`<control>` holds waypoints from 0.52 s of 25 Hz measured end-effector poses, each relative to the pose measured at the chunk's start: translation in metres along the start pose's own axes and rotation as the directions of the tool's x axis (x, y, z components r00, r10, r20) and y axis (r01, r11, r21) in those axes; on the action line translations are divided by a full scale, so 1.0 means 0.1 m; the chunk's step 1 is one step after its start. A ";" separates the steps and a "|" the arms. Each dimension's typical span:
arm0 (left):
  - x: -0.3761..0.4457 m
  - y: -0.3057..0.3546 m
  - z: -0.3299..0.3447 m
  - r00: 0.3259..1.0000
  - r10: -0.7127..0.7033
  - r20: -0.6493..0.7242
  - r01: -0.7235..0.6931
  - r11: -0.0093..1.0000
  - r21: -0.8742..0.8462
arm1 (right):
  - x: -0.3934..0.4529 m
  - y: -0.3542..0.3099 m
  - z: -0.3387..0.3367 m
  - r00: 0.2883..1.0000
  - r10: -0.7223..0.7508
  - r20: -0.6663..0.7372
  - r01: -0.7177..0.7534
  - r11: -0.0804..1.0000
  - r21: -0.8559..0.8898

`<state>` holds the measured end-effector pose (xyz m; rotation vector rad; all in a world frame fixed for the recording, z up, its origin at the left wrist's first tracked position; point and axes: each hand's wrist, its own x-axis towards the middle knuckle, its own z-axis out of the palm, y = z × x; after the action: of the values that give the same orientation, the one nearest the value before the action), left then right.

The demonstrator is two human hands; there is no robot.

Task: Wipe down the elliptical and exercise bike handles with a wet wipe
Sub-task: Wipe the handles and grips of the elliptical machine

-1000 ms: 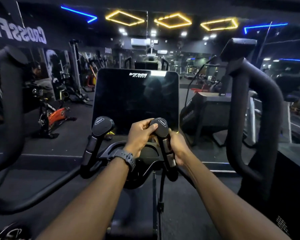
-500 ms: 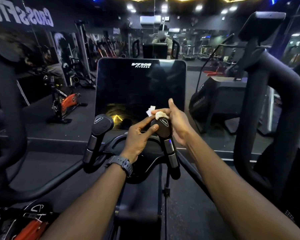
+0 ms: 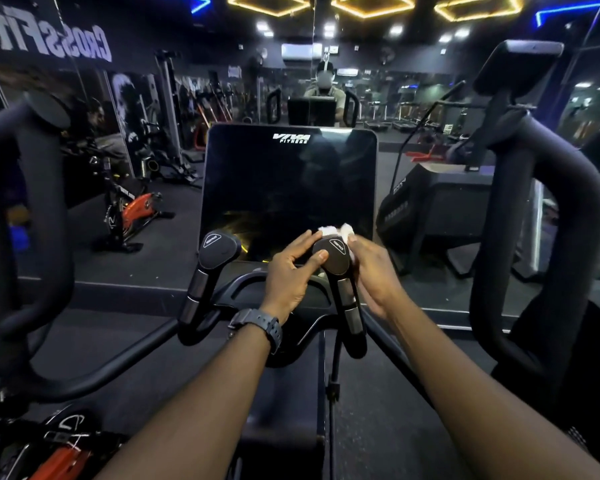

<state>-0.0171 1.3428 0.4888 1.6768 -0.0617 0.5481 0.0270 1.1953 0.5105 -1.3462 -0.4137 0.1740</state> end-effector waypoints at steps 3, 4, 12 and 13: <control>0.00 0.04 -0.02 1.000 -0.013 0.016 0.013 0.999 -0.045 | 0.00 -0.07 0.05 0.997 0.003 -0.075 -0.005 1.000 -0.025; -0.01 0.04 -0.02 1.000 -0.013 0.024 0.015 0.998 -0.061 | 0.03 -0.11 0.10 0.996 -0.044 -0.077 0.037 0.995 -0.095; -0.05 0.04 0.02 0.998 -0.057 0.039 0.061 0.991 -0.116 | 0.00 -0.09 0.04 0.935 -0.338 -0.106 0.245 0.833 -0.497; -0.06 0.05 0.03 0.998 -0.055 0.032 0.059 0.991 -0.118 | 0.03 -0.10 0.07 0.925 -0.371 -0.083 0.271 0.797 -0.540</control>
<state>-0.0229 1.3377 0.4905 1.5659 -0.0656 0.4686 0.0262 1.2010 0.5217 -1.7820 -0.5507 -0.3794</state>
